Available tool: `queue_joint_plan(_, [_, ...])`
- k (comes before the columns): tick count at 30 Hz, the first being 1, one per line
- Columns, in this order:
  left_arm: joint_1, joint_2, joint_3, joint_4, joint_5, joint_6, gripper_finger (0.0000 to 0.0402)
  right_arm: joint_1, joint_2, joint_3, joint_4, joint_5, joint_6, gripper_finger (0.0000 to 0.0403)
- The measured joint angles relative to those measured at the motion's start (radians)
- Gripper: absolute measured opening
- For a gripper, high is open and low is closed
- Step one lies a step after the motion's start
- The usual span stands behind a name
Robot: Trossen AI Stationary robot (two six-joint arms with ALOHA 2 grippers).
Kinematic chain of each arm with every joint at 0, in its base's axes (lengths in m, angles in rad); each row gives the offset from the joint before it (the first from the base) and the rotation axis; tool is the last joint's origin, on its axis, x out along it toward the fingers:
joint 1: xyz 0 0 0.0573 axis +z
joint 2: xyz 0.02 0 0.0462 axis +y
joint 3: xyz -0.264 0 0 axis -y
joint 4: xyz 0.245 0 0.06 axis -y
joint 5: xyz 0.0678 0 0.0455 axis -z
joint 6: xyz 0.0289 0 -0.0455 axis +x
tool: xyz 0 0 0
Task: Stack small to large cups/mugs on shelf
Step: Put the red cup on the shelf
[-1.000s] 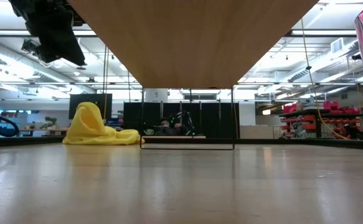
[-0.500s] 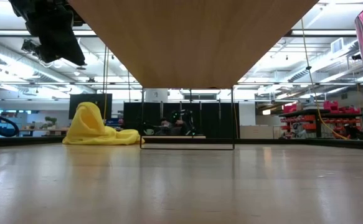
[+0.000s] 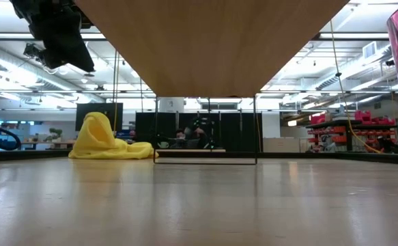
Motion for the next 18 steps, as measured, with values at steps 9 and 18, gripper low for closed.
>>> queue_joint_plan(9, [0.0, 0.0, 0.0, 0.0, 0.0, 0.0, 0.0046, 0.0, 0.0, 0.0, 0.0, -0.001, -0.045, 0.0011])
queue_joint_plan(18, [0.0, 0.0, 0.0, 0.0, 0.0, 0.0, 0.0043, -0.007, 0.0, 0.214, -0.12, -0.029, -0.112, 0.0005])
